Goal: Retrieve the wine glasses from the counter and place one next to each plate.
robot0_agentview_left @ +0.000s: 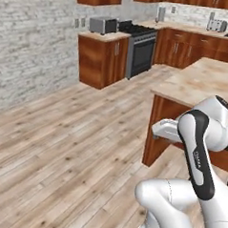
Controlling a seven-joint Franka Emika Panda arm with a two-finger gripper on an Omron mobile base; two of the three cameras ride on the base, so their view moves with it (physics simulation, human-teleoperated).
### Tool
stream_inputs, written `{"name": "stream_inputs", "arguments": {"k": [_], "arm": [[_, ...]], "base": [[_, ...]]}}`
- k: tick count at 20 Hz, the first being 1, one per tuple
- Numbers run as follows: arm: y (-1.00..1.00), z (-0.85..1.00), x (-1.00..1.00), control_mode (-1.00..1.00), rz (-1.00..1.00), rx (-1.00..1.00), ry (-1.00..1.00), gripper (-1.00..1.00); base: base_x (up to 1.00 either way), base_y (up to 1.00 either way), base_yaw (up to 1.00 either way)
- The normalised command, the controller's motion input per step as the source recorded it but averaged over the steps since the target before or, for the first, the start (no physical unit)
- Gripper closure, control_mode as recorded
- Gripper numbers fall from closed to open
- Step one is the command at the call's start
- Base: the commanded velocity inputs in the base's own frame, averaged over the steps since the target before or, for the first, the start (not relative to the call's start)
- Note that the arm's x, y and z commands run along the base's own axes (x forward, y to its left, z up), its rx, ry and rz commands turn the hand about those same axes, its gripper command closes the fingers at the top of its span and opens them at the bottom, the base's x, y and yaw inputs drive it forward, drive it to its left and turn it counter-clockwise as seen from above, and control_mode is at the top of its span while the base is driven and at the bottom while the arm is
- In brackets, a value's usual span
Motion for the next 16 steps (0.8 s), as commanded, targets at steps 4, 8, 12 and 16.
{"name": "stream_inputs", "arguments": {"k": [4, 8, 12, 16], "arm": [[0.0, 0.0, 0.0, 1.0, 0.0, 0.0, 0.0, -1.0], [0.0, 0.0, 0.0, 1.0, 0.0, 0.0, 0.0, -1.0], [0.0, 0.0, 0.0, 1.0, 0.0, 0.0, 0.0, -1.0], [0.0, 0.0, 0.0, 1.0, 0.0, 0.0, 0.0, -1.0]], "base": [[1.0, 0.95, -0.29], [1.0, 0.99, -0.28], [1.0, 0.98, -0.29], [1.0, 1.0, -0.28]]}}
